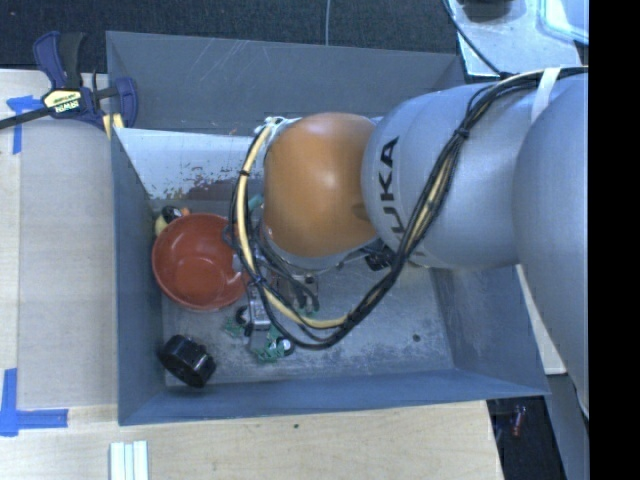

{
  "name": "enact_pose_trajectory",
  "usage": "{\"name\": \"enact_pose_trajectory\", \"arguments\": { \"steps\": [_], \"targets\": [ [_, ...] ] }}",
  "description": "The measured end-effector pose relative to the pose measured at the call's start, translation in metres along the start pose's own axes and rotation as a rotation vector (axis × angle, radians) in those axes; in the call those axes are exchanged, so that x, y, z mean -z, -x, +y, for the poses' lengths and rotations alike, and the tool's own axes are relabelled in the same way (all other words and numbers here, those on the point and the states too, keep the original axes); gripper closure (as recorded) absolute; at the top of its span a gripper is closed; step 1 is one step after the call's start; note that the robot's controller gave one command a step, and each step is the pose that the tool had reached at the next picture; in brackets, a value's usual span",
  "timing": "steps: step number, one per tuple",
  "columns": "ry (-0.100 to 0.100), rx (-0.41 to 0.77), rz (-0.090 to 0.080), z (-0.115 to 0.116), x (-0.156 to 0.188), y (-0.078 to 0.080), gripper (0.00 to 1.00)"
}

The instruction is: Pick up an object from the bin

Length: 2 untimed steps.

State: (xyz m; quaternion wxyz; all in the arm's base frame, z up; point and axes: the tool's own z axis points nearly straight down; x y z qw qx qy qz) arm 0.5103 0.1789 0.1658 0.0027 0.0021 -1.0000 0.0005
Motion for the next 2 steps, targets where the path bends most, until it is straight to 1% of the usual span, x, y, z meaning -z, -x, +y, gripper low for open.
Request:
{"name": "enact_pose_trajectory", "arguments": {
  "steps": [1, 2],
  "targets": [
    [0.002, -0.004, -0.008, -0.001, 0.005, 0.002, 0.00],
    [0.002, 0.008, -0.007, 0.058, -0.095, -0.009, 0.00]
  ]
}}
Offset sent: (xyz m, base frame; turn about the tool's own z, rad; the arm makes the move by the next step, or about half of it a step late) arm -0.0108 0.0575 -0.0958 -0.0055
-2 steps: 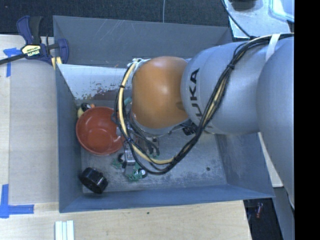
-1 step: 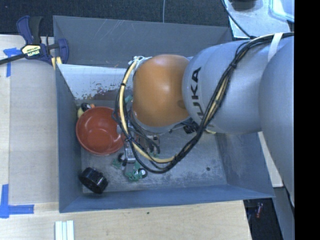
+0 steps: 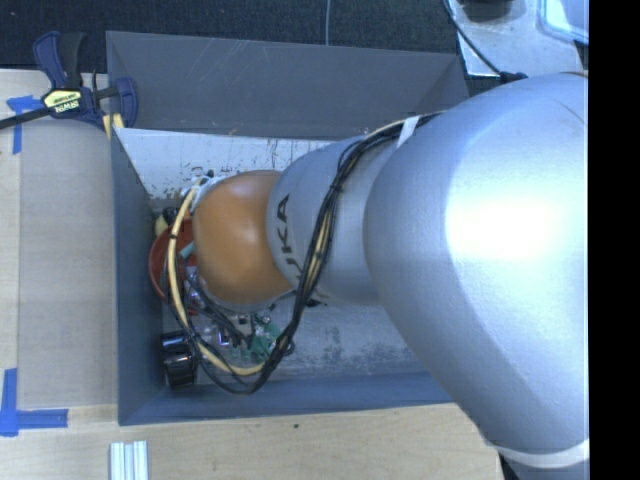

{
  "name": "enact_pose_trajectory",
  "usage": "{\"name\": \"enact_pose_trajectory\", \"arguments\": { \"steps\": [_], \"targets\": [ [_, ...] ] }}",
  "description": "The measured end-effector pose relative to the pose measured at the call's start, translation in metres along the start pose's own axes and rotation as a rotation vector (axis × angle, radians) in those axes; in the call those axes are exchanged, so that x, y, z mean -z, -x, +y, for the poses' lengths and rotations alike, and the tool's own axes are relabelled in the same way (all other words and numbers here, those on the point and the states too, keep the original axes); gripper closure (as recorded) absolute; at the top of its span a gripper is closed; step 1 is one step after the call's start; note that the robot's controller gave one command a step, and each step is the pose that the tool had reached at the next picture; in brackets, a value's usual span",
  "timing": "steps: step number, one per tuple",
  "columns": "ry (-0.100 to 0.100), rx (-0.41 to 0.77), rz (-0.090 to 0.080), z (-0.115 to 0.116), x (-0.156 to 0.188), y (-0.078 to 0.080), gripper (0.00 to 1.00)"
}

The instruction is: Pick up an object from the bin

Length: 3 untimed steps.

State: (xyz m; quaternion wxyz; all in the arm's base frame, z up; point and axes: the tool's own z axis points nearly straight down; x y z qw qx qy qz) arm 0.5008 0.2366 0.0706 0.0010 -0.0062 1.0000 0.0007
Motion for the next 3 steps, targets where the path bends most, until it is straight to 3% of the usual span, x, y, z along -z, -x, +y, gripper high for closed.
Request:
{"name": "enact_pose_trajectory", "arguments": {
  "steps": [1, 2, 3],
  "targets": [
    [0.000, -0.080, -0.017, -0.093, 0.081, -0.012, 0.00],
    [0.001, -0.447, -0.001, -0.056, 0.043, -0.010, 0.00],
    [0.000, -0.322, -0.008, -0.029, 0.014, -0.002, 0.00]
  ]
}}
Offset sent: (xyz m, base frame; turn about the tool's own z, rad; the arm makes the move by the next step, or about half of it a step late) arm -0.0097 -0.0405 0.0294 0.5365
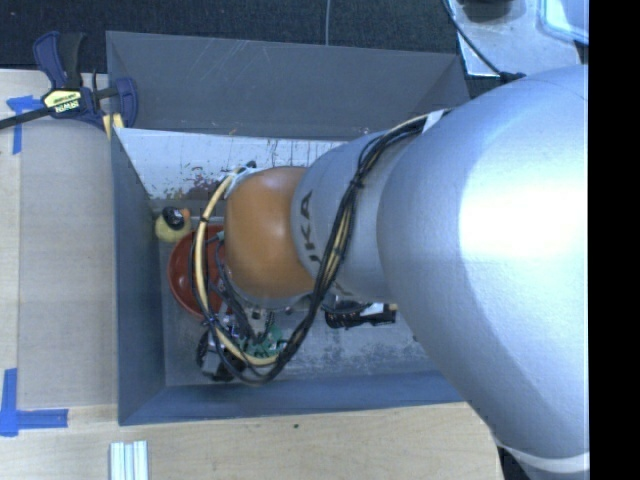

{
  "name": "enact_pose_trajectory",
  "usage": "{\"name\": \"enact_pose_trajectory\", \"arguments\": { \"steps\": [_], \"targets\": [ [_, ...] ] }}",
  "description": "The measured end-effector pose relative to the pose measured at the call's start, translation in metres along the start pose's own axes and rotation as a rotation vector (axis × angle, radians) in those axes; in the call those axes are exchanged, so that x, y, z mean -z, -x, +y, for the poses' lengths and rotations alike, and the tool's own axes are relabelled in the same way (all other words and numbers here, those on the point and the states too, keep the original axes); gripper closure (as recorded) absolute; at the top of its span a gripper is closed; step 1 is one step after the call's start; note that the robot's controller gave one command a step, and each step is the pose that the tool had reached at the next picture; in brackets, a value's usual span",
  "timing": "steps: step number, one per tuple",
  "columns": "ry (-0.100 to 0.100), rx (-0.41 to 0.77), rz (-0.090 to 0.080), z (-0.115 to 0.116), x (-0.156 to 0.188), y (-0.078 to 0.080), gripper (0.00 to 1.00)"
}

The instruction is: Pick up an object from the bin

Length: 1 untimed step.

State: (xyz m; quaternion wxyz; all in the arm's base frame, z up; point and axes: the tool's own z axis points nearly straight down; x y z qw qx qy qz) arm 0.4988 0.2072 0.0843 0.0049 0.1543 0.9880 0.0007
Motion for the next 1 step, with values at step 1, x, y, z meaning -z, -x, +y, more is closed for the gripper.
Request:
{"name": "enact_pose_trajectory", "arguments": {
  "steps": [1],
  "targets": [
    [0.019, -0.567, -0.007, 0.0239, -0.0056, -0.0040, 1.00]
  ]
}}
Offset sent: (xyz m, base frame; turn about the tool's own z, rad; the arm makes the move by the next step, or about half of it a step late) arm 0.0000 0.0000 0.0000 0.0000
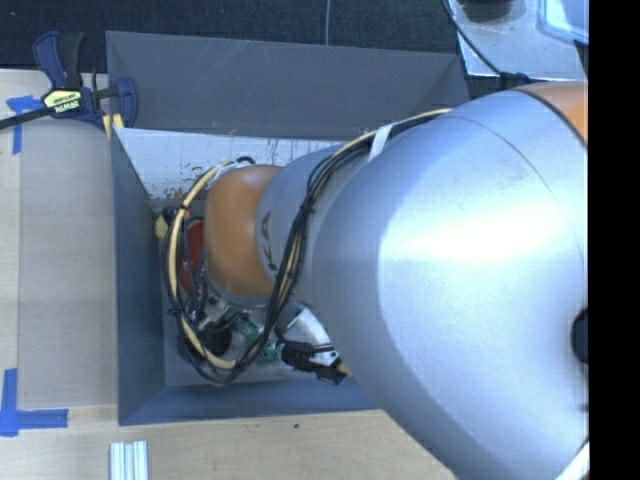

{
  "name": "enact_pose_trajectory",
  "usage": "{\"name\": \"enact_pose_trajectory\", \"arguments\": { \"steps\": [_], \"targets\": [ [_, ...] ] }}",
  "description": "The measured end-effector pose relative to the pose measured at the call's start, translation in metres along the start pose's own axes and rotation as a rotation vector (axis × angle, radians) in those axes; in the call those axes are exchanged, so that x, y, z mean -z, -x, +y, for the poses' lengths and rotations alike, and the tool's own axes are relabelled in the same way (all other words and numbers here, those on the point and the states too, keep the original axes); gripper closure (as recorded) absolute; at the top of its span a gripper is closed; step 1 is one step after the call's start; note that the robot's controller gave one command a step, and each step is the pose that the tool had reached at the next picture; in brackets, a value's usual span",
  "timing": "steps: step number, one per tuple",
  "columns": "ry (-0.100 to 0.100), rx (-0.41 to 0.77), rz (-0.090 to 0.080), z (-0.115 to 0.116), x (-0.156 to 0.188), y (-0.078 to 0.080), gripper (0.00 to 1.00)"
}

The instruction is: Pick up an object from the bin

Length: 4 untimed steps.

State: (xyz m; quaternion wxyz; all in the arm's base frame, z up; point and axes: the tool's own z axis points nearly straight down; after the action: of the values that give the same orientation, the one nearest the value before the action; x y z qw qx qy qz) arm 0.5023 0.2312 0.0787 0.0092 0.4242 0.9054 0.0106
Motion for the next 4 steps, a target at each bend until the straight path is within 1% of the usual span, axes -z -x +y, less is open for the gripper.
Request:
{"name": "enact_pose_trajectory", "arguments": {
  "steps": [1, 2, 3, 4],
  "targets": [
    [0.000, -0.007, -0.001, 0.001, -0.001, -0.001, 1.00],
    [-0.004, -0.006, 0.000, 0.000, 0.015, 0.000, 1.00],
    [-0.001, -0.004, -0.001, 0.001, 0.039, 0.000, 1.00],
    [-0.006, -0.002, 0.000, 0.000, 0.055, 0.000, 1.00]
  ]
}}
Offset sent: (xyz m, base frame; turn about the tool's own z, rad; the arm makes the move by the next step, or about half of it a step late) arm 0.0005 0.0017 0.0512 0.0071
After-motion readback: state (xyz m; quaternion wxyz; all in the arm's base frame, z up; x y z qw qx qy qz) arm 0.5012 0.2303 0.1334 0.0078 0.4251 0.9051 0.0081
